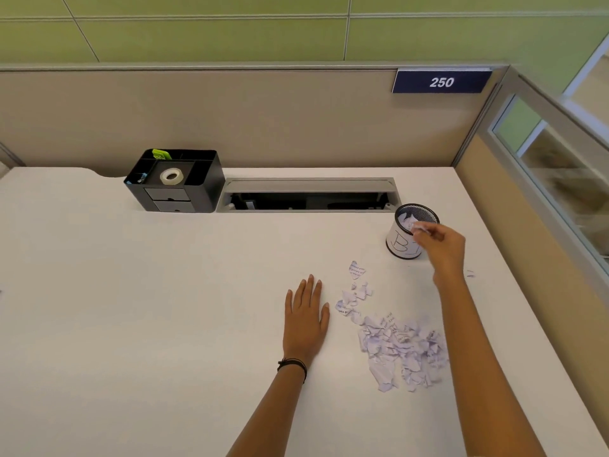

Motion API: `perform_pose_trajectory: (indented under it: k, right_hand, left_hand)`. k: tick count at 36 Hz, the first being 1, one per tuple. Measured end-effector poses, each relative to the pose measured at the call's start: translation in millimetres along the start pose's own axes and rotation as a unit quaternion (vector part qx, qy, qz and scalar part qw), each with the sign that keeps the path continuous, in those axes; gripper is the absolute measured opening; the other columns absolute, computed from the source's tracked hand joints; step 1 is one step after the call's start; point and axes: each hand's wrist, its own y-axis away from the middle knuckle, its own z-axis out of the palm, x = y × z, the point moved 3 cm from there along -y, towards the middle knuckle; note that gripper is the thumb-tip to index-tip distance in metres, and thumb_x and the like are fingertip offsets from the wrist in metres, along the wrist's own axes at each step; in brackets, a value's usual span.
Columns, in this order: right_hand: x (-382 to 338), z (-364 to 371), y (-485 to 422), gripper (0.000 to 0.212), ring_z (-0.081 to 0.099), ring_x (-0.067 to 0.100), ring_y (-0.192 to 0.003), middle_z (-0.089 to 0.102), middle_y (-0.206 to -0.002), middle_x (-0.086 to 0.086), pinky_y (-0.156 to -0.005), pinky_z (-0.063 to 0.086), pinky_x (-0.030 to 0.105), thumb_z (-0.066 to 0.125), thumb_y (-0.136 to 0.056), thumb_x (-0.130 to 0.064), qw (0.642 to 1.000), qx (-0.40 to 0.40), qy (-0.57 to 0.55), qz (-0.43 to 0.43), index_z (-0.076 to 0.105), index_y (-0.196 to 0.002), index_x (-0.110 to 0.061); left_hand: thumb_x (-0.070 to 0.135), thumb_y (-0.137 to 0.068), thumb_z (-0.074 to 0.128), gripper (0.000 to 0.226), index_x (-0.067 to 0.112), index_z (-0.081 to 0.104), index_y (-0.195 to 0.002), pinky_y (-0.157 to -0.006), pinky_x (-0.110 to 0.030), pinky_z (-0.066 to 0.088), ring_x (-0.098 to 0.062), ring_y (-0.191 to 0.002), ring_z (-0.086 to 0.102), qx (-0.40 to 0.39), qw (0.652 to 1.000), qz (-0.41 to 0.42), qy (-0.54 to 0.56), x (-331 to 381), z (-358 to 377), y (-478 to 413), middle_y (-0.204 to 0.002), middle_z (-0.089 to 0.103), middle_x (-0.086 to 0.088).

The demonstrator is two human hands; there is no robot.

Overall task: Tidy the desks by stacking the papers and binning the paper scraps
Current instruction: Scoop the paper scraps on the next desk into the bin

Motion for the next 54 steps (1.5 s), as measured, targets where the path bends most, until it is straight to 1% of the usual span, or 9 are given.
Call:
perform_pose_trajectory:
  k: [6,9,14,17,20,23,28,34,54]
  right_hand:
    - [-15,7,-20,0.017,0.057,0.009,-0.074,0.065,-0.09,0.009,-0.068,0.043,0.004,0.061,-0.083,-0.002,0.989,0.005,0.136,-0.048,0.069,-0.099,-0.003]
    - [-17,10,-22,0.025,0.06,0.022,-0.098,0.064,-0.112,0.013,-0.084,0.043,0.017,0.06,-0.085,-0.003,0.974,-0.019,0.216,-0.069,0.066,-0.11,-0.003]
    - [-18,16,-11,0.033,0.039,0.026,-0.131,0.038,-0.146,0.011,-0.103,0.034,0.025,0.056,-0.088,0.0,0.954,-0.026,0.272,-0.122,0.058,-0.121,-0.002]
    - [-13,19,5,0.038,0.037,0.026,-0.132,0.035,-0.147,0.009,-0.101,0.04,0.032,0.051,-0.09,0.0,0.952,-0.005,0.258,-0.163,0.051,-0.129,-0.002]
    - [-7,24,23,0.035,0.042,0.032,-0.128,0.045,-0.138,0.015,-0.101,0.043,0.043,0.05,-0.087,0.007,0.936,0.02,0.258,-0.239,0.059,-0.119,-0.003]
    - [5,32,39,0.035,0.046,0.029,-0.124,0.054,-0.129,0.015,-0.104,0.041,0.039,0.047,-0.085,0.014,0.917,-0.025,0.265,-0.296,0.064,-0.11,-0.003]
    - [40,53,55,0.035,0.044,0.02,-0.126,0.051,-0.132,0.004,-0.105,0.027,0.019,0.045,-0.093,-0.002,0.907,-0.194,0.305,-0.215,0.056,-0.123,-0.014]
    - [70,69,67,0.052,0.013,0.022,-0.143,0.019,-0.154,0.006,-0.114,0.013,0.032,0.047,-0.096,-0.031,0.865,-0.31,0.381,-0.1,0.031,-0.143,-0.017]
    - [79,67,109,0.059,0.012,0.016,-0.143,0.016,-0.155,0.0,-0.112,0.02,0.029,0.057,-0.089,-0.041,0.84,-0.321,0.428,-0.092,0.036,-0.141,-0.021]
  left_hand:
    - [0.035,-0.095,0.029,0.05,0.016,0.038,-0.141,-0.112,-0.036,0.01,-0.019,-0.135,0.037,0.002,1.0,0.0,0.001,0,0,0,-0.149,0.036,-0.003]
    - [0.035,-0.095,0.029,0.05,0.016,0.038,-0.141,-0.112,-0.037,0.012,-0.019,-0.135,0.037,0.004,1.0,0.002,-0.001,0,0,0,-0.149,0.036,-0.002]
    - [0.036,-0.096,0.028,0.05,0.017,0.038,-0.141,-0.113,-0.036,0.01,-0.019,-0.137,0.035,0.0,1.0,-0.001,-0.004,-1,1,-1,-0.15,0.035,-0.002]
    - [0.036,-0.096,0.028,0.05,0.017,0.037,-0.142,-0.114,-0.035,0.007,-0.019,-0.137,0.034,0.001,1.0,-0.003,-0.002,-1,1,-1,-0.15,0.035,-0.002]
    - [0.035,-0.095,0.029,0.051,0.017,0.037,-0.142,-0.114,-0.035,0.008,-0.018,-0.137,0.034,0.003,1.0,-0.002,0.0,-1,1,-1,-0.15,0.035,-0.001]
    - [0.036,-0.096,0.028,0.051,0.017,0.037,-0.142,-0.113,-0.036,0.01,-0.018,-0.137,0.034,0.002,1.0,-0.001,-0.002,-1,1,-1,-0.15,0.035,-0.001]
    - [0.036,-0.096,0.027,0.051,0.017,0.037,-0.142,-0.113,-0.037,0.011,-0.019,-0.137,0.034,0.002,1.0,0.0,-0.005,-1,1,-1,-0.15,0.034,-0.002]
    - [0.036,-0.096,0.028,0.051,0.016,0.038,-0.142,-0.113,-0.036,0.01,-0.019,-0.137,0.034,0.001,1.0,0.001,-0.004,0,1,-1,-0.15,0.035,-0.002]
    - [0.036,-0.095,0.028,0.052,0.015,0.042,-0.14,-0.111,-0.037,0.013,-0.02,-0.135,0.038,0.0,1.0,0.002,-0.006,-2,2,-1,-0.148,0.038,-0.003]
